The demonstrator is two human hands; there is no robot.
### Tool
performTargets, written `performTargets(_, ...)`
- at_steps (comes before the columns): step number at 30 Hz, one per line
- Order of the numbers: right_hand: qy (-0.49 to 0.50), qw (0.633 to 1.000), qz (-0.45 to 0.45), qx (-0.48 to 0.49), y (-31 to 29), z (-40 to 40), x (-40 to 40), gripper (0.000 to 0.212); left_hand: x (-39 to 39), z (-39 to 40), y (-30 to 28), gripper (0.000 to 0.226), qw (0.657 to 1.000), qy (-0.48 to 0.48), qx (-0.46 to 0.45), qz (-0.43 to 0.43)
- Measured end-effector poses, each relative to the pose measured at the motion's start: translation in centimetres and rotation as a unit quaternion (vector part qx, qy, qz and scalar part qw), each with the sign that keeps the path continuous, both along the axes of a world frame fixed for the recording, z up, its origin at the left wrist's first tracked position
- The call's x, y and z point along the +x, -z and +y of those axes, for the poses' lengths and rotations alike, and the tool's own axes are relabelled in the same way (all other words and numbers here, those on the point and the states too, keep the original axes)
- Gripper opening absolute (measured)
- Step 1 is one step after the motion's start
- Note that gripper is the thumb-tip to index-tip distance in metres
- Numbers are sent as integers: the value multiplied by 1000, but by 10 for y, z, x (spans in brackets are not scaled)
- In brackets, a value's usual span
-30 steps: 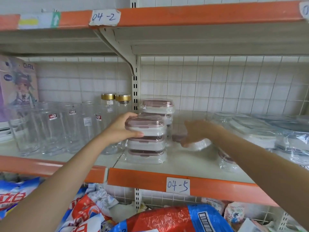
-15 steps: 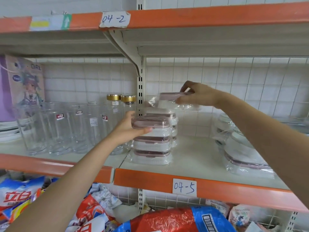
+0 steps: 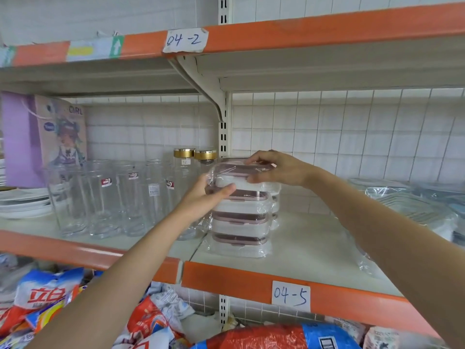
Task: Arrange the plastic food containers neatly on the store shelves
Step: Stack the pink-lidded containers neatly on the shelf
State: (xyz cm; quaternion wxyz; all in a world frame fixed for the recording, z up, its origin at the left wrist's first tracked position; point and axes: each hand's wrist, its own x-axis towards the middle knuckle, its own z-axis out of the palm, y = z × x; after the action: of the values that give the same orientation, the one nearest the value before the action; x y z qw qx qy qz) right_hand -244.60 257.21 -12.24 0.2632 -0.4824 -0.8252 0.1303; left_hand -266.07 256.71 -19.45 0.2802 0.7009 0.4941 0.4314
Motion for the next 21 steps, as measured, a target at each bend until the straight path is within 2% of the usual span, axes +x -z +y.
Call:
performTargets(7, -23, 999, -20, -34, -4, 2, -2, 51, -1, 5, -2, 87, 999, -21, 31, -31)
performTargets(10, -26, 999, -31, -35, -7, 5, 0, 49, 1, 5, -12, 98, 998, -42, 41, -33)
performTargets(12, -12, 1000, -5, -23, -10, 9, 3, 45, 3, 5, -23, 100, 996, -38, 75, -34)
performTargets(16, 79, 994, 76, 8, -17, 28, 13, 40, 7, 4, -40, 80, 984, 5, 162, 79)
performTargets(18, 105, 993, 54, 6, -18, 42, 15, 33, 9, 5, -46, 73, 976, 38, 163, 141)
performTargets(21, 111, 993, 26, -4, -16, 61, 16, 30, 9, 11, -49, 55, 971, 57, 162, 168)
